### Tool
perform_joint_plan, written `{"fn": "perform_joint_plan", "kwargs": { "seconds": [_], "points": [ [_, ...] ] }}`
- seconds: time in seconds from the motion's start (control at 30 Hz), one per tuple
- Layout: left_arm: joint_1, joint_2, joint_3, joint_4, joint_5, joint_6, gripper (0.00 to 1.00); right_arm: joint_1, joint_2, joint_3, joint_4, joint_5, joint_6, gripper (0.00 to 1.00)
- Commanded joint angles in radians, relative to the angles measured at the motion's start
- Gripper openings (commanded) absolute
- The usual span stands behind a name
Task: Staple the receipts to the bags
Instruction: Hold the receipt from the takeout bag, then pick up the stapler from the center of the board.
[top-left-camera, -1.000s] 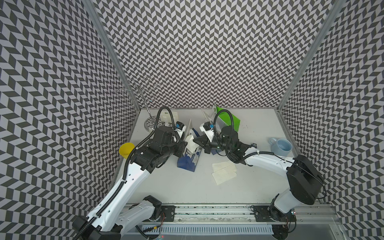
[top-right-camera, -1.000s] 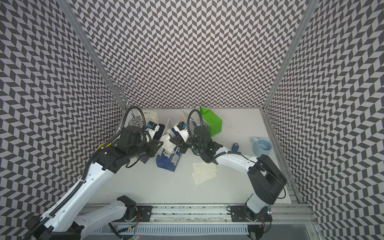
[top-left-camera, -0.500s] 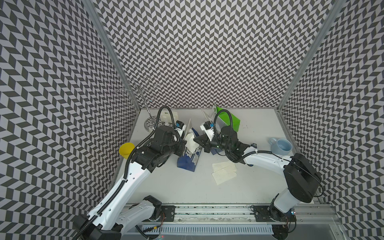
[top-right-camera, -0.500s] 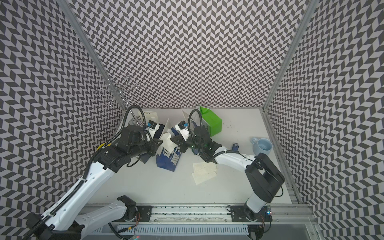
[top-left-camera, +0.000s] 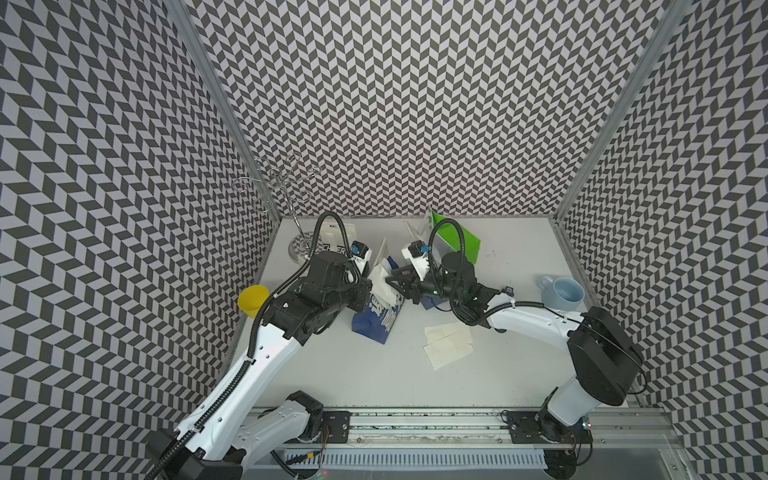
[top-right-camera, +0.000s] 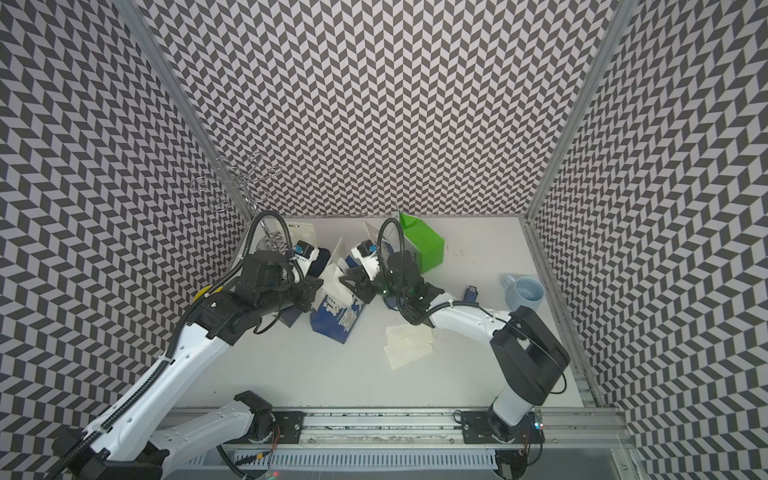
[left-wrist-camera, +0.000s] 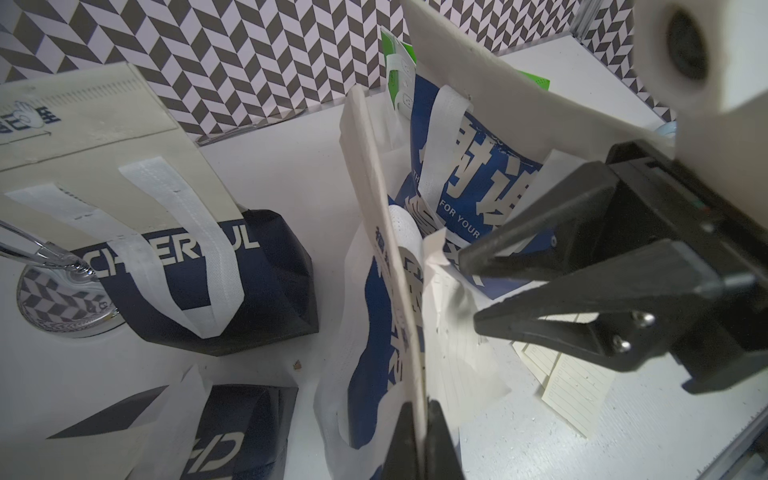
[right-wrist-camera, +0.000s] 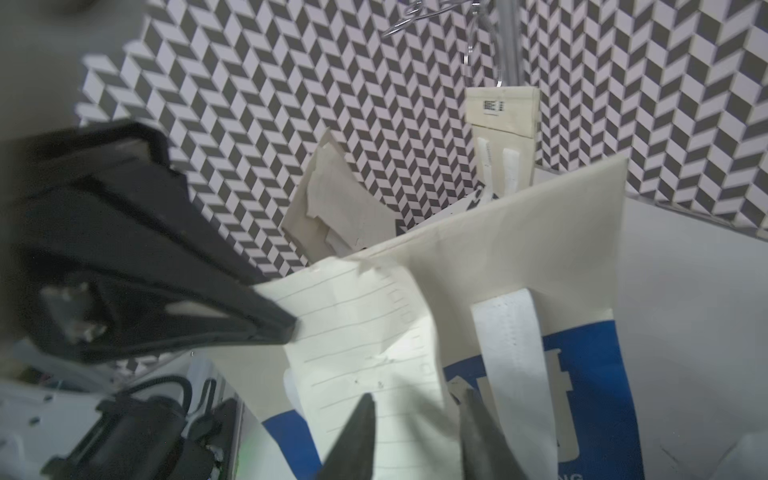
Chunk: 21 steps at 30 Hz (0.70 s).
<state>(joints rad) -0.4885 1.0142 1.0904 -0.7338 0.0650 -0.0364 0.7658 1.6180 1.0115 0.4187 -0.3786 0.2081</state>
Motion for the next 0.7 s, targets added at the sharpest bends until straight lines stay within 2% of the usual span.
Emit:
{"fn": "perform_joint_plan", "kwargs": {
  "seconds": [0.0,0.07,0.23,0.33,0.4,0.5,0.6,0.67],
  "points": [
    [-0.001,-0.002,0.014,0.021,0.007,0.032,0.00,-0.005,-0.128,-0.061,0.008,0.268,0.060,0.45],
    [-0.001,0.019,0.021,0.010,-0.003,0.035,0.00,-0.005,-0.217,-0.102,-0.034,0.406,0.061,0.48],
    [-0.015,0.089,0.038,-0.039,-0.093,0.035,0.00,-0.028,-0.450,-0.209,-0.166,0.917,0.116,0.54],
    [-0.021,0.103,0.042,-0.040,-0.132,0.029,0.00,-0.117,-0.505,-0.214,-0.370,1.090,0.216,0.58],
    [-0.021,0.103,0.045,-0.034,-0.136,0.029,0.00,-0.195,-0.505,-0.229,-0.470,1.105,0.289,0.63],
    [-0.023,0.106,0.056,-0.026,-0.120,0.029,0.00,-0.299,-0.477,-0.265,-0.575,1.091,0.389,0.64],
    [-0.023,0.104,0.066,-0.025,-0.093,0.034,0.00,-0.342,-0.470,-0.328,-0.561,1.020,0.380,0.66],
    [-0.024,0.096,0.069,-0.026,-0.033,0.050,0.00,-0.374,-0.441,-0.338,-0.598,0.971,0.410,0.67]
  ]
}}
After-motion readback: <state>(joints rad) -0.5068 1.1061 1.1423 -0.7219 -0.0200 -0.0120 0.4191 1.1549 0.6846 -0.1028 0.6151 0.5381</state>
